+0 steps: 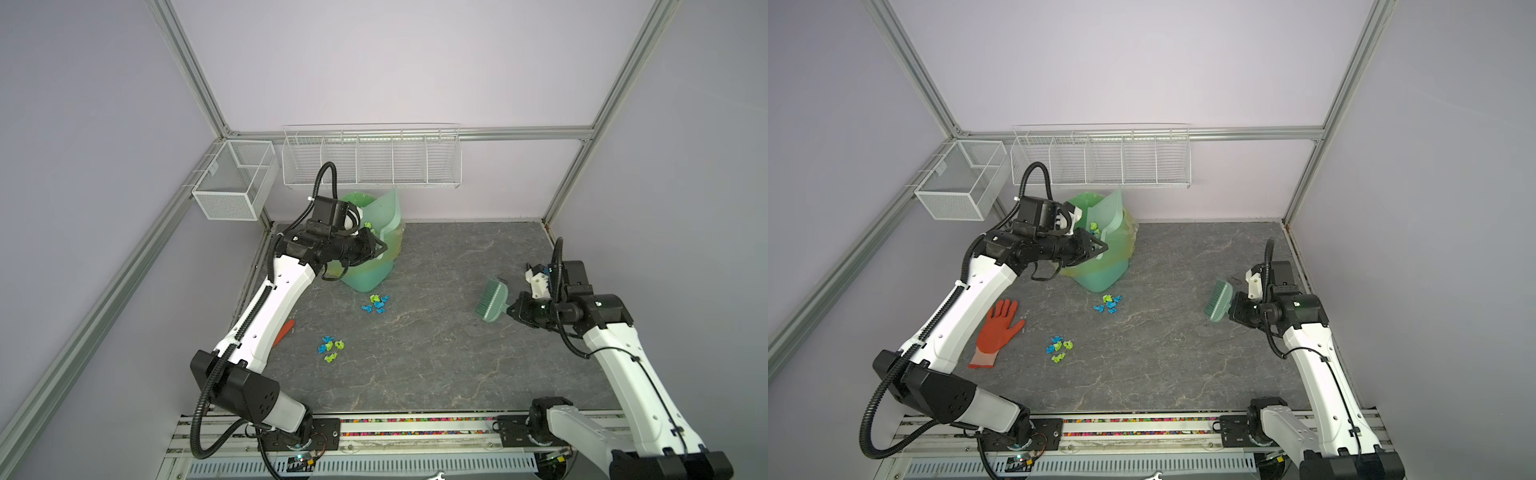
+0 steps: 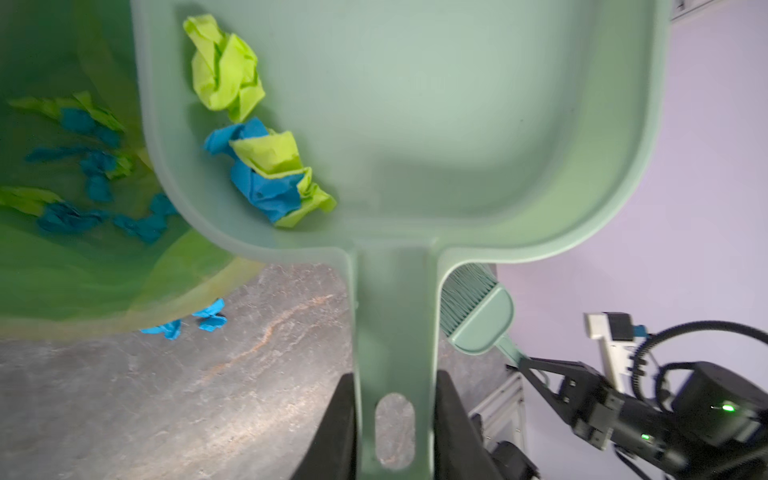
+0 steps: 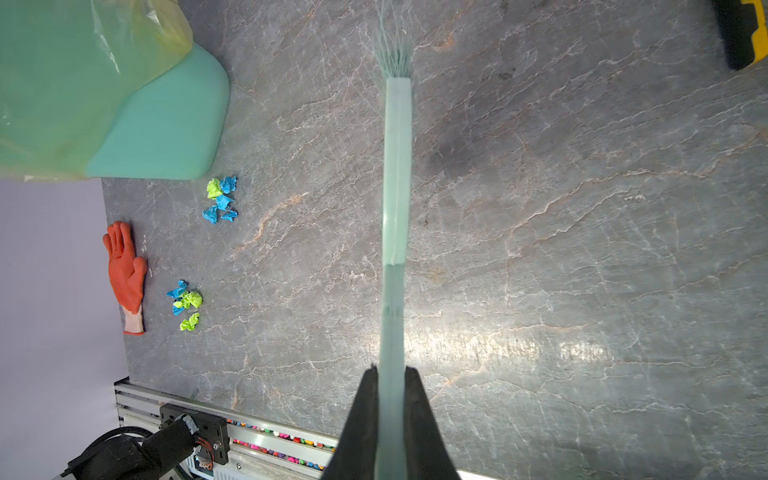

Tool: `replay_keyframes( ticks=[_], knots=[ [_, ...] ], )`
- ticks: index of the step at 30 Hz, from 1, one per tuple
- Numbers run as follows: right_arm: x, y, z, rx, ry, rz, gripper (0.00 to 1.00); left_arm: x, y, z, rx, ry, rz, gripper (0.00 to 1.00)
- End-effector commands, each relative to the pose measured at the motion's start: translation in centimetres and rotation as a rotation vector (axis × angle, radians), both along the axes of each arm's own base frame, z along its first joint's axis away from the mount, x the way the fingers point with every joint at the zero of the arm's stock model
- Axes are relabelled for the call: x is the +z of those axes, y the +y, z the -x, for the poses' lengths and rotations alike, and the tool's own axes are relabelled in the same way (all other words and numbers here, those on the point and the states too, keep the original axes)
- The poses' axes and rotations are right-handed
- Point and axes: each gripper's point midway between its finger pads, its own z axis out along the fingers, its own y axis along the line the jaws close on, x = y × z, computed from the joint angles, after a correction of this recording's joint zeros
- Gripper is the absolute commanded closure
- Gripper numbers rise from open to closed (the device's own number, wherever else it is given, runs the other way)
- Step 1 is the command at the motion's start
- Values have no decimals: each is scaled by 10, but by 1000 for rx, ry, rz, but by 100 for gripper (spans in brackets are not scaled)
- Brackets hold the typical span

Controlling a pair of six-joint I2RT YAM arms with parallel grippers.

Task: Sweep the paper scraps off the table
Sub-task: 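Lift the loaded mint dustpan with the left gripper toward the green bin, then tip the dustpan over the green bin with the left gripper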

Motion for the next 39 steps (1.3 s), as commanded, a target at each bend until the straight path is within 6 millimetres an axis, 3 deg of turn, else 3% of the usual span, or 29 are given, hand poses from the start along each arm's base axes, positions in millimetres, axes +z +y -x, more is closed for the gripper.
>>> replay_keyframes(
  ticks=[1,12,16,20,32,39],
  knots=[
    [0,4,-2,2,0,-24,93,30,-2,0,-24,-32,175,100],
    [6,7,-8,10,-11,-29,93,29,15,-5,6,20,312,100],
    [6,8,-9,11,-9,-33,93,41,7,-4,-28,44,457,100],
    [4,7,-9,-2,-15,-24,93,41,6,-9,-28,90,556,100],
    [6,5,-7,-5,-21,6,93,42,30,-19,-29,121,669,100],
    [9,8,-11,-3,-27,17,93,55,40,-20,-51,101,743,100]
  ],
)
